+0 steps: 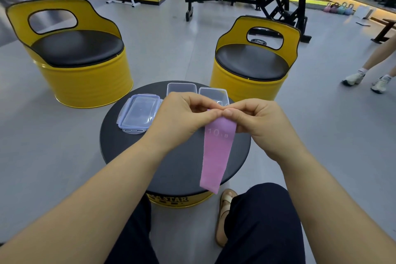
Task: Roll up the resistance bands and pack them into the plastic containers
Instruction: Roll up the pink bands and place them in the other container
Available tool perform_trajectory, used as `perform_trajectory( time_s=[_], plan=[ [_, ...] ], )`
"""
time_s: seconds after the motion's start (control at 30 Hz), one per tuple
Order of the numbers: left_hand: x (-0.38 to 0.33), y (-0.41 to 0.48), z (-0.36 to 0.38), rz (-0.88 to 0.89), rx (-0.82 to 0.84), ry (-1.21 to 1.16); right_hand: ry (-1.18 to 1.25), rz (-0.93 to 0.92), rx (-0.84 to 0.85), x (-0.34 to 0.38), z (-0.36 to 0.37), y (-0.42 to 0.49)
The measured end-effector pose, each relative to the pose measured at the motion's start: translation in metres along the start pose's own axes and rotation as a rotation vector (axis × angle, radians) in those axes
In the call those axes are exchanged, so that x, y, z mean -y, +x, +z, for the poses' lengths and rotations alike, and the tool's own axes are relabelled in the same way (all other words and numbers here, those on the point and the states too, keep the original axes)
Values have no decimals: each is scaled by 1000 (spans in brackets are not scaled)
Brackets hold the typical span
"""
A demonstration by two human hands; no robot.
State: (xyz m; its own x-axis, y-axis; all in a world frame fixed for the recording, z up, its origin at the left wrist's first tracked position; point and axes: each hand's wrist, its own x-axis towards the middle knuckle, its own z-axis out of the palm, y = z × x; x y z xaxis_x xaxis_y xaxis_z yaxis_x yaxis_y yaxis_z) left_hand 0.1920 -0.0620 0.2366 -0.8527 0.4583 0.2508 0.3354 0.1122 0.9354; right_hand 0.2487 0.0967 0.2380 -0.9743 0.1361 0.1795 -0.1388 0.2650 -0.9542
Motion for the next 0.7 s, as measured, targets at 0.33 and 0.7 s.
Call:
perform_trajectory(
  time_s=[0.33, 0.7],
  plan=[
    [0, -1, -2, -77, 35, -91, 124, 102, 30, 4, -3, -1],
    [-1, 0, 1, -120, 62, -137, 173, 120, 15, 7, -2, -3]
  ],
)
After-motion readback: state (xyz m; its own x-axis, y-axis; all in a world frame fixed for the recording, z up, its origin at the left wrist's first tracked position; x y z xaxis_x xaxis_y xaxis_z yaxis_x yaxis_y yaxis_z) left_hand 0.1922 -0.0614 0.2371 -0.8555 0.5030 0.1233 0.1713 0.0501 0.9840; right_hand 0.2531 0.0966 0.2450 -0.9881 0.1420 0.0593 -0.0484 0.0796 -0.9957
